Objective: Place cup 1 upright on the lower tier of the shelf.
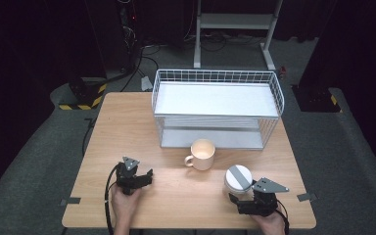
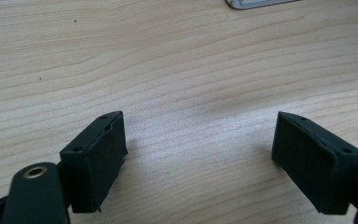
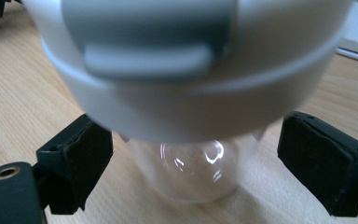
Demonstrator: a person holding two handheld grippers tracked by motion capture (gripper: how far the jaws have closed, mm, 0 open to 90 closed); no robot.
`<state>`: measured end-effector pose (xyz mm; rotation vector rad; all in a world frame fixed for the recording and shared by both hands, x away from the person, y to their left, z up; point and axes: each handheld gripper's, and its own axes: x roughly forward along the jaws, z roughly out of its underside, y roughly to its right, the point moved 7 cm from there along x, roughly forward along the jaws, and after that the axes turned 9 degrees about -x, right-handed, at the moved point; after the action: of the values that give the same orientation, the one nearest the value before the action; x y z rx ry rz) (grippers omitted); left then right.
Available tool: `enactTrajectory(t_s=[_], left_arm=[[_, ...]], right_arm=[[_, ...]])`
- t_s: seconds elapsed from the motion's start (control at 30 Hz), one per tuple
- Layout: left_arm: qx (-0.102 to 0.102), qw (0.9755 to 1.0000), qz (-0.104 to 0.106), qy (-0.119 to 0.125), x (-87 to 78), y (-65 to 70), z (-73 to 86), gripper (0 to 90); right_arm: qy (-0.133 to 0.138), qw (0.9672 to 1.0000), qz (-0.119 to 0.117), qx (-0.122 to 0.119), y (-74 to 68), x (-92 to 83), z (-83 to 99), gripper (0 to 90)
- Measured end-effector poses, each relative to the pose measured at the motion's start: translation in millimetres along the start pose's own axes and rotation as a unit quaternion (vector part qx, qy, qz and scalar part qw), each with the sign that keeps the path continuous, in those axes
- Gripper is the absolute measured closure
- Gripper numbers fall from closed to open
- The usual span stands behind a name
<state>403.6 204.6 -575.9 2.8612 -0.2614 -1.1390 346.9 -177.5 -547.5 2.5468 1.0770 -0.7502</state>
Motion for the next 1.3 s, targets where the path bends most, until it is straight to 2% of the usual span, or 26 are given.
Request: enactTrajectory(t_s=[0.47, 0.6, 1.07, 1.3], left_arm=[[0.000, 1.0000, 0.000, 0.000, 0.0, 0.0, 0.0, 17.9], [0.000, 1.0000, 0.000, 0.000, 0.0, 0.0, 0.0, 18.0], [-0.001, 1.0000, 0.000, 0.000, -0.1, 0.0, 0.1, 18.1], [-0.002, 1.0000, -0.001, 0.000, -0.1, -0.2, 0.1, 18.4]], right_arm=[[0.014, 0.9999, -0.005, -0.008, -1.4, 11.8, -15.6, 12.8], [0.014, 0.9999, -0.006, -0.003, -0.8, 14.3, -16.9, 15.0], [0.019, 0.9996, 0.002, -0.021, -0.3, 14.7, -17.5, 17.7], [0.020, 0.9996, -0.001, -0.020, 2.6, 14.6, -17.8, 18.0]])
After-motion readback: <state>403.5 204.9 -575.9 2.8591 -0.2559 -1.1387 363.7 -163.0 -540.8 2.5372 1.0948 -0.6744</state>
